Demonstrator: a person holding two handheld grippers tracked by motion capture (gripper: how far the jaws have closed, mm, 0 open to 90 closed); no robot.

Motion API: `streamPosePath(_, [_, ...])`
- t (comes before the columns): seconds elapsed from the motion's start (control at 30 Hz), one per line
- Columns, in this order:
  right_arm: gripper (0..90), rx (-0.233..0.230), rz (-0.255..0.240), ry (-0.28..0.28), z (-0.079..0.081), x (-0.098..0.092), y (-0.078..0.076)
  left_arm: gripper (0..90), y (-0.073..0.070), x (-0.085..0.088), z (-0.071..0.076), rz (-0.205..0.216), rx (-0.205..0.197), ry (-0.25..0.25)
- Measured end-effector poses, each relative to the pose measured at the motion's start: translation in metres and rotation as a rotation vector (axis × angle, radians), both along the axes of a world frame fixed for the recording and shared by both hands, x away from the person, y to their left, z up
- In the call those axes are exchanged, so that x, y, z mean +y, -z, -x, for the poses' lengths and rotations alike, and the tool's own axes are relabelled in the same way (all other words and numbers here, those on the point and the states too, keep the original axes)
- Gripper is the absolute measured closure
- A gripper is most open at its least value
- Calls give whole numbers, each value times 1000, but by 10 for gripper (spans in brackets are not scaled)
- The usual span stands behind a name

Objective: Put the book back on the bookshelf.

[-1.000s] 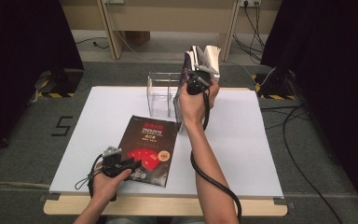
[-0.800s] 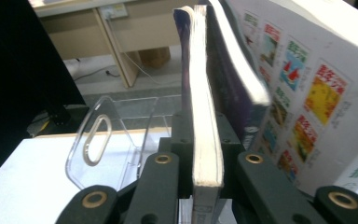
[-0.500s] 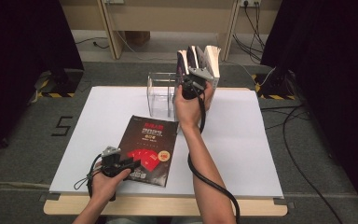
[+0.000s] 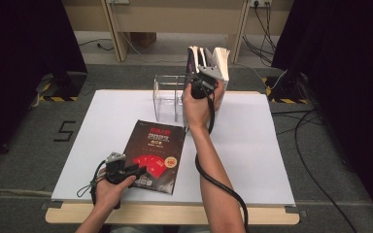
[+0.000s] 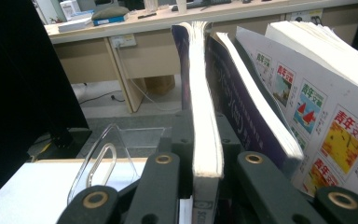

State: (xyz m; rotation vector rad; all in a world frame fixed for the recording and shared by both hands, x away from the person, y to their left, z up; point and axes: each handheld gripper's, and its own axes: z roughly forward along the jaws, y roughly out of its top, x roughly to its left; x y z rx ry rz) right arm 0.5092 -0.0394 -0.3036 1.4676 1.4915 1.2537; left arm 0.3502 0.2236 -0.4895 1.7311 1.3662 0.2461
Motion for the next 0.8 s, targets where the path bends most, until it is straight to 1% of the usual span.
streamPosePath(0.37, [831,-8,0,16,-9,2,6,566,0,1,0,3,1,-2])
streamPosePath(0.8, [831,0,3,37,-15,2,13,566,0,2,0,4,1,0])
